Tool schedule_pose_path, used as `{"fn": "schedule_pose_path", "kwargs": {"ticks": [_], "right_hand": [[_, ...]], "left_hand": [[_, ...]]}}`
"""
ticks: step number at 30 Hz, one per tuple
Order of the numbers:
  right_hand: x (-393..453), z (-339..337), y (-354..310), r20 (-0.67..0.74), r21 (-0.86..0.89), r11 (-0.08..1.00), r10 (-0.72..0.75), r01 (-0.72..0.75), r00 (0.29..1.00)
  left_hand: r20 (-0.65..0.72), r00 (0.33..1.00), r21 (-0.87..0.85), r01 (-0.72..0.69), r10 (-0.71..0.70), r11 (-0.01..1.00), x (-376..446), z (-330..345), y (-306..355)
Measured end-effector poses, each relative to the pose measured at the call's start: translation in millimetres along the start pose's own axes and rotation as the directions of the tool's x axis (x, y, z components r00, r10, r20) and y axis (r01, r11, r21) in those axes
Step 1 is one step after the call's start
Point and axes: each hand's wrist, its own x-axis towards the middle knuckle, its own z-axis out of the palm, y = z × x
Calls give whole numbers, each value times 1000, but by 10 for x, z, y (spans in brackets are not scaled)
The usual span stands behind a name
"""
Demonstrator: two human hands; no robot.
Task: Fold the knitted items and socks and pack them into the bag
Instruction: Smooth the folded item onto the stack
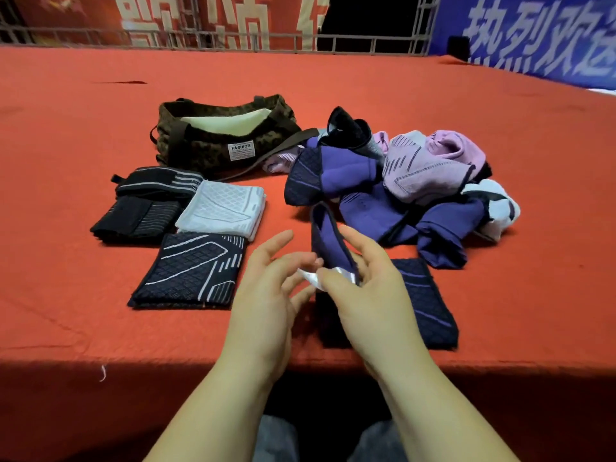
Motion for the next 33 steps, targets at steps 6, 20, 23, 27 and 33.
{"fn": "schedule_pose_path", "kwargs": {"ticks": [6,20,23,27,33], "right_hand": [[23,-508,93,-172,-283,958,-91,39,981],[-55,-1117,357,-304,-702,688,-55,-184,951],[1,-1132,291,-276,-716,648,82,-261,958],[148,-1171,189,-229,-679,636,291,-366,929],[111,-1059,118,-162,-512,794,284,-327,945]], "left_hand": [[315,923,614,-374,218,695,138,75,-267],[583,784,758,-619,-213,-206,178,318,-739],[601,765,739,-642,-229,-206,179,307,-725],[617,746,730,-661,-251,-172,182,298,-718],[485,870,801,-400,-92,446,206,319,-563]]}}
